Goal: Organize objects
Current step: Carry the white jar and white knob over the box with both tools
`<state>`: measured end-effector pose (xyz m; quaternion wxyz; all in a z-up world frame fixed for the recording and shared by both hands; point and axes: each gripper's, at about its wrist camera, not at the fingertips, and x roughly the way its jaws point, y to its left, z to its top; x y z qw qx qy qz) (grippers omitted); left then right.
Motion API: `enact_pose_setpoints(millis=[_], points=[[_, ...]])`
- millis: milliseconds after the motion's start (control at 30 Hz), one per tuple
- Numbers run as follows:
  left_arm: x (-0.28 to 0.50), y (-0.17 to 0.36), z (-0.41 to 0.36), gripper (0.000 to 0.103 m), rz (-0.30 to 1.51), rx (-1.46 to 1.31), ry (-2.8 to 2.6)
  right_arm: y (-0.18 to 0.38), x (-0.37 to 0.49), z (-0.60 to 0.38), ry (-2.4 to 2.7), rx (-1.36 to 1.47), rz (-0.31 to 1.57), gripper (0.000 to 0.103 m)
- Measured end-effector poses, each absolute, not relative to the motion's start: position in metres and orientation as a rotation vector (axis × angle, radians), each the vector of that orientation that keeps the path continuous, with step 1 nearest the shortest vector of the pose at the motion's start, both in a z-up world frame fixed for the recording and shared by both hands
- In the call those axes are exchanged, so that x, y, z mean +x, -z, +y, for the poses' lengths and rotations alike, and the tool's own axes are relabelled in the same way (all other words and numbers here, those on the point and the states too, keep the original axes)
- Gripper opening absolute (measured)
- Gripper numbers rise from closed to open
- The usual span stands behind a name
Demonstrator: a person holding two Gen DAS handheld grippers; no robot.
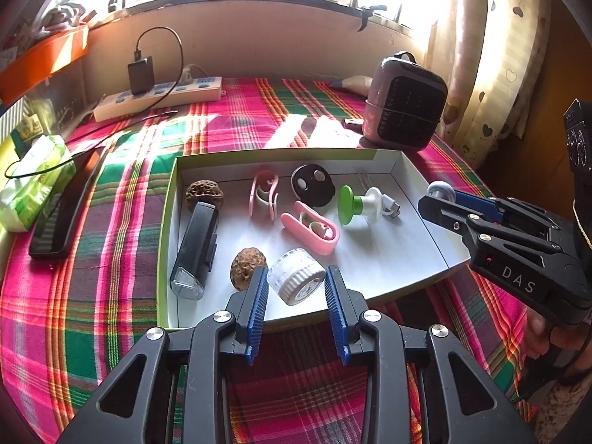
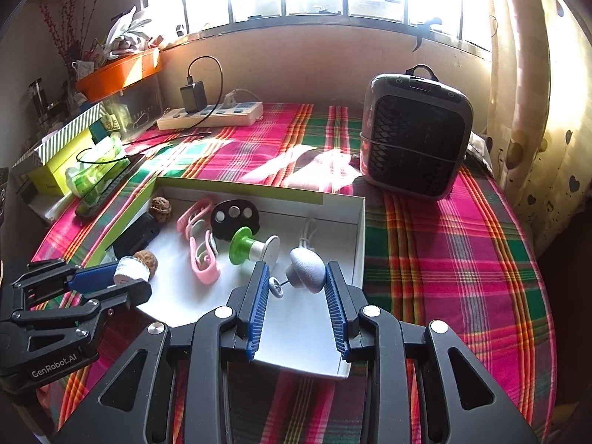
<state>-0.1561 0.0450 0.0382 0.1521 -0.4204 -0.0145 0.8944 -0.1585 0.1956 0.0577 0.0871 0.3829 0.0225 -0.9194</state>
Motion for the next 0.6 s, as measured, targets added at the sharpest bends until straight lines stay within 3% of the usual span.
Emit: enact_pose_setpoints(millis=[600], points=[[-0.175,-0.031,0.054,0.029,-0.022,-1.222,-2.557,-0.050,-0.200,0.198,2.714,1.184,0.087,0.032]])
